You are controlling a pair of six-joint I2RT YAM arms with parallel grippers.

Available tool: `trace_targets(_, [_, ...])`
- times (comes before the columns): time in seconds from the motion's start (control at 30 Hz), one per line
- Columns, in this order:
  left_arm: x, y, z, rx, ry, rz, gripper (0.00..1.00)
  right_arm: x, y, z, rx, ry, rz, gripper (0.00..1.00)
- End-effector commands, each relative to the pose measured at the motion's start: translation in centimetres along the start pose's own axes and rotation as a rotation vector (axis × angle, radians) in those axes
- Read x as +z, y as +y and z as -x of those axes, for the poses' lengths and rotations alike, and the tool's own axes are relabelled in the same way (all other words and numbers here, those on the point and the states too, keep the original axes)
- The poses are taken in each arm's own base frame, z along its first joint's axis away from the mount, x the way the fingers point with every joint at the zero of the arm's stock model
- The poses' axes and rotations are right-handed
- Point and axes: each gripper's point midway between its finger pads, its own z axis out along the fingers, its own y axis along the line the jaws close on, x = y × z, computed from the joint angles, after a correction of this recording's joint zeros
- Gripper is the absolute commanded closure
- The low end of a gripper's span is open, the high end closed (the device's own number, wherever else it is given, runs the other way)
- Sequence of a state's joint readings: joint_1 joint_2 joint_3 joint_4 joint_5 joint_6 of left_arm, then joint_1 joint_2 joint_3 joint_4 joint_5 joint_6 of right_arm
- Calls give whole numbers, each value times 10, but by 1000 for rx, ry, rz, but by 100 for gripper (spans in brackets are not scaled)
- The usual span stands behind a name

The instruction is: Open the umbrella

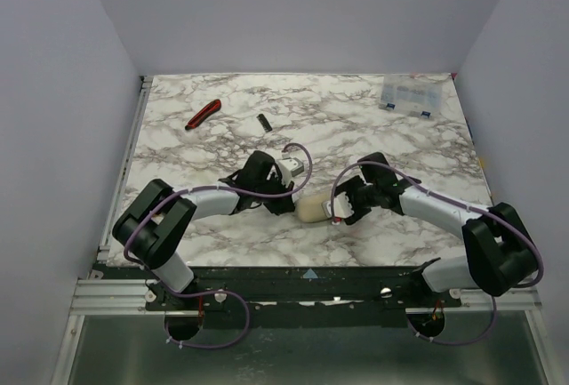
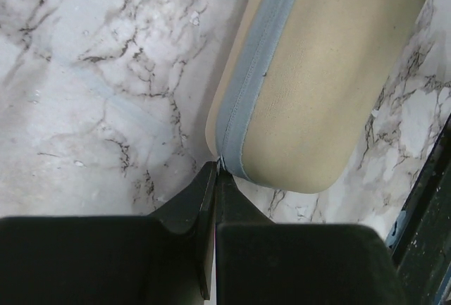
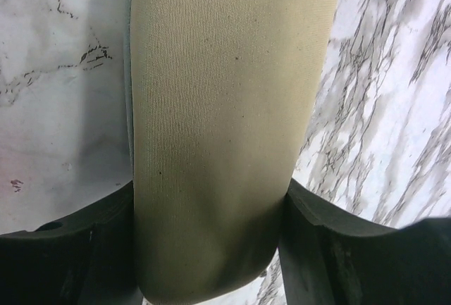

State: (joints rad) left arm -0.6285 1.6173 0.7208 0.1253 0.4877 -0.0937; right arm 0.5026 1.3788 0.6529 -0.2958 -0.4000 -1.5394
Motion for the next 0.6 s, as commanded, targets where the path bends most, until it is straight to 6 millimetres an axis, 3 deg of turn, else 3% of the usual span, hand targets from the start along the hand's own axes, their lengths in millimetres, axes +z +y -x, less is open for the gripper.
trace_targets(0.0, [-1, 0, 3, 51, -36, 12, 100, 11, 23, 31, -189, -179, 114, 46])
trace_targets(0.07, [-1, 0, 3, 46, -35, 12, 100, 14, 10, 33, -151, -187, 84, 22])
trace_targets(0.13, [-1, -1, 5, 42, -42, 12, 100, 11, -9, 30, -44, -161, 53, 8])
trace_targets(0.27, [-2, -3, 7, 14, -64, 9, 100, -15, -40, 26, 270, -149, -44, 1])
trace_targets(0.43, [0, -3, 8, -43, -82, 16, 100, -53, -33, 28, 452, -121, -91, 0])
trace_targets(0.57, [3, -1, 12, -61, -92, 25, 100, -71, -21, 26, 710, -54, -107, 0])
